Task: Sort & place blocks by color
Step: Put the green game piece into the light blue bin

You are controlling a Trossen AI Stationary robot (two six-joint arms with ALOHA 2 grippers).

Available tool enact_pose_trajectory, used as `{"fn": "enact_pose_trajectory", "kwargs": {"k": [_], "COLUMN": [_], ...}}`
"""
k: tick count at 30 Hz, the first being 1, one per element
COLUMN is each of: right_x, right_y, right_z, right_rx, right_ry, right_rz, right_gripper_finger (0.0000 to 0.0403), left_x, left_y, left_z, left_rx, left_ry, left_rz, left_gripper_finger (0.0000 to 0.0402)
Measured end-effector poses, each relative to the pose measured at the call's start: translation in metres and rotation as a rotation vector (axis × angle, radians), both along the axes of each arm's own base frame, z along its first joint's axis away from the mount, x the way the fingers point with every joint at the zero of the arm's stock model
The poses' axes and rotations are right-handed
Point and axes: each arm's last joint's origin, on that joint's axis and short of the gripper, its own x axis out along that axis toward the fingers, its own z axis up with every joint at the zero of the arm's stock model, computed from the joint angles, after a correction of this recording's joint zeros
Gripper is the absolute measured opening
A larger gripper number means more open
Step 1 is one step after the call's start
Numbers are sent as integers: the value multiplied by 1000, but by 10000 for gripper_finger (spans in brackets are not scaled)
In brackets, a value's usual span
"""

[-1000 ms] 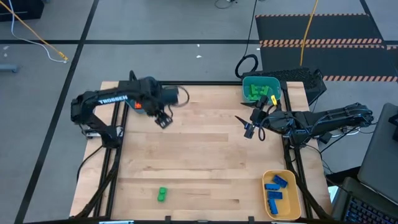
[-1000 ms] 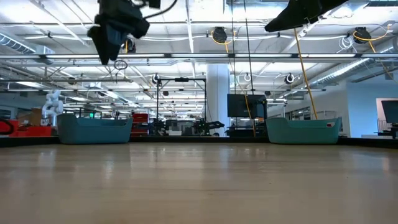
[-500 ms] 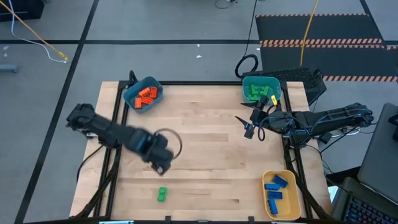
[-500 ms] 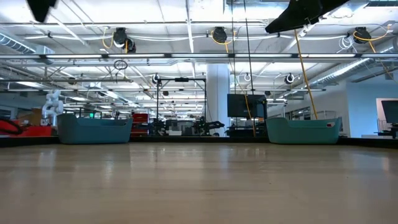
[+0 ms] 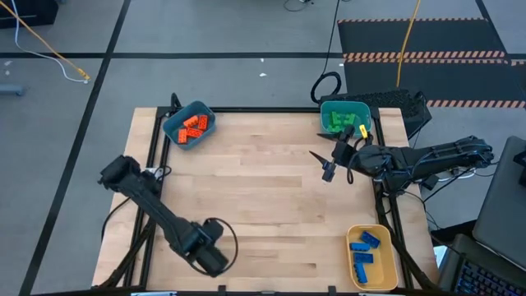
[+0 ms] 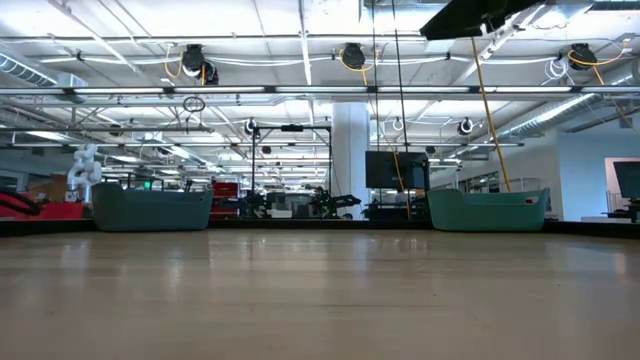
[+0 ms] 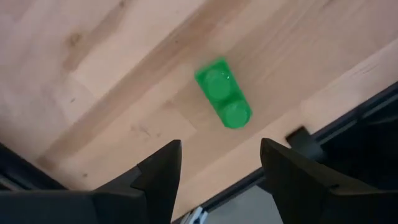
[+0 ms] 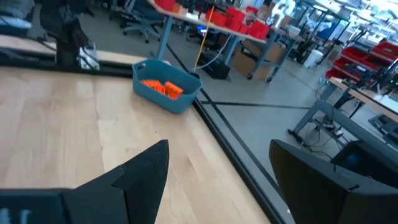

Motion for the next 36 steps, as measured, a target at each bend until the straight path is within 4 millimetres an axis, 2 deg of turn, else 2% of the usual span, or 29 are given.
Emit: {"fn": "enact_pose_trajectory", "kwargs": {"k": [5, 11, 23, 36], "right_x": [1, 2, 2, 2], "right_y": [0, 0, 0, 0], "right_z": [2, 0, 0, 1], "right_rx": [2, 0, 0, -1], "right_ry": [-23, -10, -9, -18], "right_rz": [0, 1, 1, 1], "right_gripper_finger": [270, 270, 270, 270], "left_x": [-6, -16, -24, -29], "left_y": [-15, -24, -35, -39], "left_z": [-11, -10, -11, -44], "left_rx": [28, 56, 93, 48], "left_ry": [23, 9, -61, -67], "left_rz": [3, 83, 127, 147], "left_gripper_finger": [221, 221, 221, 221]}}
